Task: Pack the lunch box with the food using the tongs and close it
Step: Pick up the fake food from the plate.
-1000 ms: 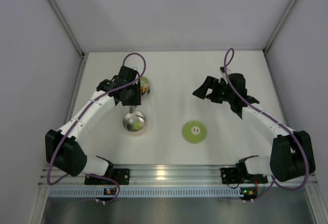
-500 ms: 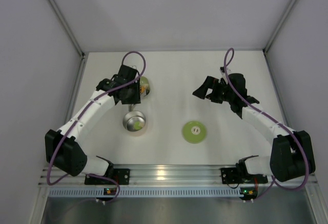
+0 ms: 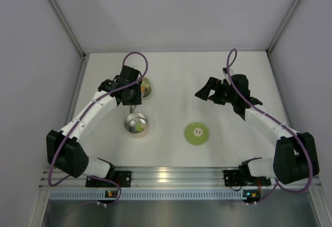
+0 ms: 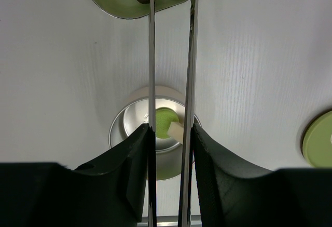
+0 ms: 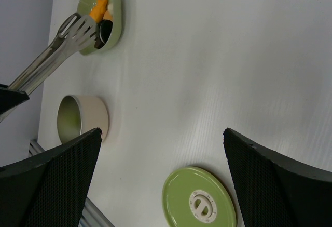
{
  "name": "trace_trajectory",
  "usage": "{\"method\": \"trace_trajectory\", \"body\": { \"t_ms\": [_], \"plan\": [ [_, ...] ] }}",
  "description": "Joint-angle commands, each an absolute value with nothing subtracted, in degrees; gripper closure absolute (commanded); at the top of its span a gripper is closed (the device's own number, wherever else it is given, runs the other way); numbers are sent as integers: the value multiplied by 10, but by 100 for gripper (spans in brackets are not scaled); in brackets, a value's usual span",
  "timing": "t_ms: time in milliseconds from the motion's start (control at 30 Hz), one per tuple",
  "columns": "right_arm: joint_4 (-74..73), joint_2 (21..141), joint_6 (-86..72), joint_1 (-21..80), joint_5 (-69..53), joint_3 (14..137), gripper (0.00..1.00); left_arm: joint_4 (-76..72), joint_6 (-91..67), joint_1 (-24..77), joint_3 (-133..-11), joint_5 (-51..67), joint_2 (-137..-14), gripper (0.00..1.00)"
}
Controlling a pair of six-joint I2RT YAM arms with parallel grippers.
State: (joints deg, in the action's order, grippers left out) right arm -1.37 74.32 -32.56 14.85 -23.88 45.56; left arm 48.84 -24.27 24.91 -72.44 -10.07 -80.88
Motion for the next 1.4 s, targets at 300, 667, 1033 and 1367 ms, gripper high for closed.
{"method": "trace_trajectory", "body": {
  "t_ms": [300, 667, 1033, 1367],
  "plan": [
    [-13, 749, -318, 156, -245, 481, 0, 490, -245, 250, -744, -133, -777, 58],
    [-9, 751, -323, 156, -248, 479, 0, 495, -246, 250, -733, -139, -762, 58],
    [-11, 745, -320, 156, -248, 478, 0, 487, -245, 250, -724, -119, -771, 57],
    [-12, 744, -317, 157, -247, 475, 1, 476, -246, 250, -715, -104, -785, 57]
  ]
}}
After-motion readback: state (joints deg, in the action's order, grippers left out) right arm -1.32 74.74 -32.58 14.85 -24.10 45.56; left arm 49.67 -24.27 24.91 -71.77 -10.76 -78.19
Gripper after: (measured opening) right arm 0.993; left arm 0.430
